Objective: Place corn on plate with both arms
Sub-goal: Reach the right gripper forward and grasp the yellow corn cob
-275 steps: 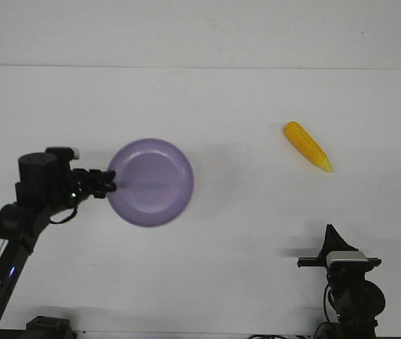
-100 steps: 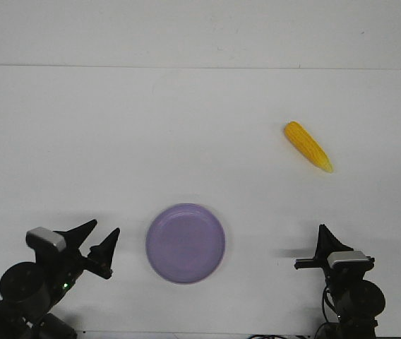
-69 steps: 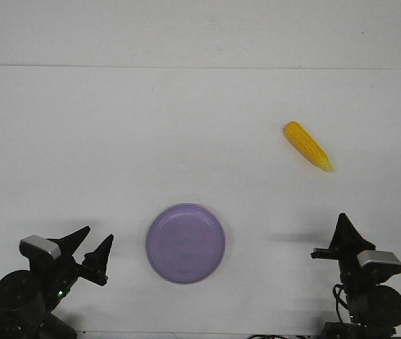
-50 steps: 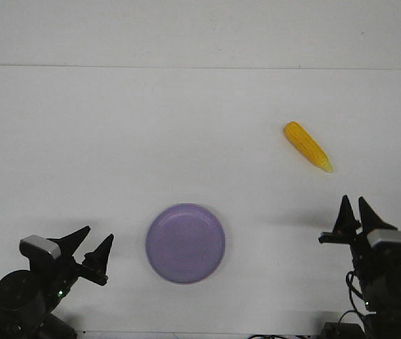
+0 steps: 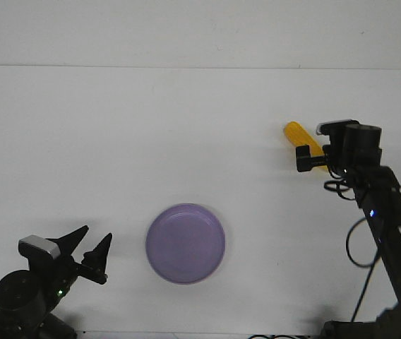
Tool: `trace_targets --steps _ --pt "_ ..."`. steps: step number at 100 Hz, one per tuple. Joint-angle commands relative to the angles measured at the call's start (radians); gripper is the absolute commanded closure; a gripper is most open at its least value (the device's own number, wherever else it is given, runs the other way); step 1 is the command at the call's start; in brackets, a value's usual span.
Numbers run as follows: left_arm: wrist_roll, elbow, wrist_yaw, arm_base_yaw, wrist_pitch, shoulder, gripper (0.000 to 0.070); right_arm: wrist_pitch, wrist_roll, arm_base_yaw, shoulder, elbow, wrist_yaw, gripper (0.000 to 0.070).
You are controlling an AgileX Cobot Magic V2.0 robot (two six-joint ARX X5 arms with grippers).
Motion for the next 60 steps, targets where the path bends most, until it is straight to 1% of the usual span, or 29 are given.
trace_targets --steps 1,6,19,33,41,46,54,56,60 --pt "0.012 0.004 -0.003 -0.005 0.003 0.004 0.0279 -0.026 -0.071 0.002 0.132 0.097 0.01 0.0017" --pt "0.012 0.004 -0.003 -0.005 0.002 0.004 0.0279 -0.05 -0.08 0.002 0.206 0.159 0.026 0.0017" --pt "0.012 0.004 -0.003 -0.005 0.002 0.004 0.0279 -0.077 -0.104 0.002 0.351 0.265 0.029 0.0017" --pt "0.011 0.004 -0.003 -0.005 -0.004 0.004 0.0279 -0.047 -0.11 0.002 0.429 0.291 0.033 0.0017" --pt "0.009 0.004 -0.003 -0.005 -0.005 0.004 0.0279 -0.021 -0.109 0.002 0.456 0.291 0.05 0.0021" --pt "0.009 0.004 -0.003 -0.005 -0.005 0.004 0.0279 -0.016 -0.106 0.002 0.466 0.291 0.05 0.0065" --pt "0.008 0.004 -0.003 -0.005 -0.005 0.004 0.0279 -0.014 -0.105 0.002 0.476 0.291 0.051 0.0163" --pt "0.009 0.004 -0.003 -0.005 -0.005 0.004 0.0279 -0.013 -0.104 0.002 0.476 0.291 0.051 0.0211" --pt "0.008 0.004 -0.003 -0.005 -0.005 0.004 0.0279 -0.01 -0.101 0.002 0.476 0.291 0.051 0.0337"
